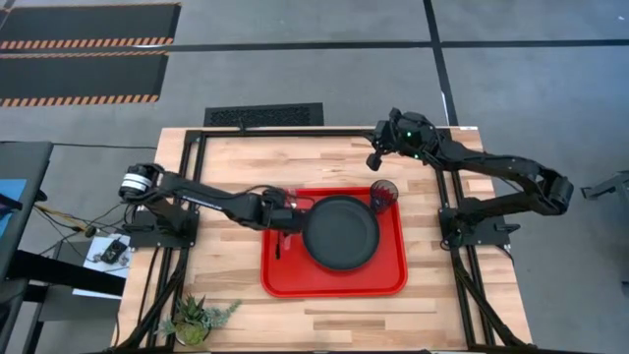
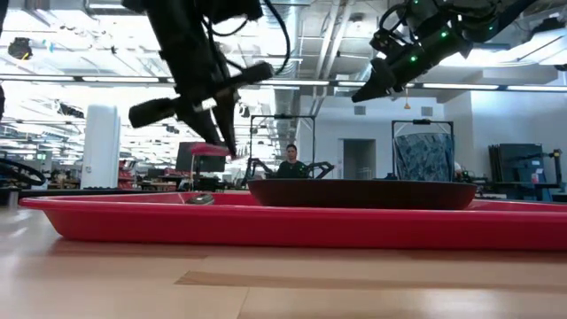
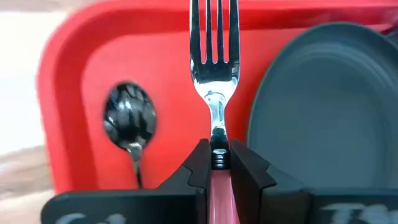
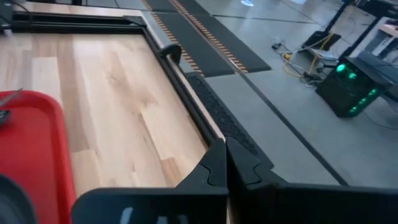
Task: Pick and place plate/cup/fork/spoon on tray
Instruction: Put the pink fork on the red serving tray to the left of the black plate
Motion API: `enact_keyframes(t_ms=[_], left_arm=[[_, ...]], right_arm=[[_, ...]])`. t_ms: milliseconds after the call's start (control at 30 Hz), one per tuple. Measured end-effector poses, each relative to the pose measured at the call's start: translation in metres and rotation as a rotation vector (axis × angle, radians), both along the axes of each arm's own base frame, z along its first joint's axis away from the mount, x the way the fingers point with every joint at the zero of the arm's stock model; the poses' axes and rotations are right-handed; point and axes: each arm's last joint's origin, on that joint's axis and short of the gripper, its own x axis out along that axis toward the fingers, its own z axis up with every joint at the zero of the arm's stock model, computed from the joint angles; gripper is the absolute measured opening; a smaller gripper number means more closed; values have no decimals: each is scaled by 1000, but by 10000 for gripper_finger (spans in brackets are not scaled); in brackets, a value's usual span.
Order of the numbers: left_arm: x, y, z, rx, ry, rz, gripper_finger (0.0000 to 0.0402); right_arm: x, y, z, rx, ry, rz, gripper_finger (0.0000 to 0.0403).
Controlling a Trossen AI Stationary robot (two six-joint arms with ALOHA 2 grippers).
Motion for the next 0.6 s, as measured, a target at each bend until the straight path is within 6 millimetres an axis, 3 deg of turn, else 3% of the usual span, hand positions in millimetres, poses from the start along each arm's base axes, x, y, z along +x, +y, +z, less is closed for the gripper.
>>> enact_keyframes(t_ms=[233,600], left_arm=[[9,-12,-34,-81,69,71,20],[12,-9,-43,-21,95,74,19]], right_arm=[[-1,2,2,-10,7,5,4],[0,4,2,-24,14,18,4]])
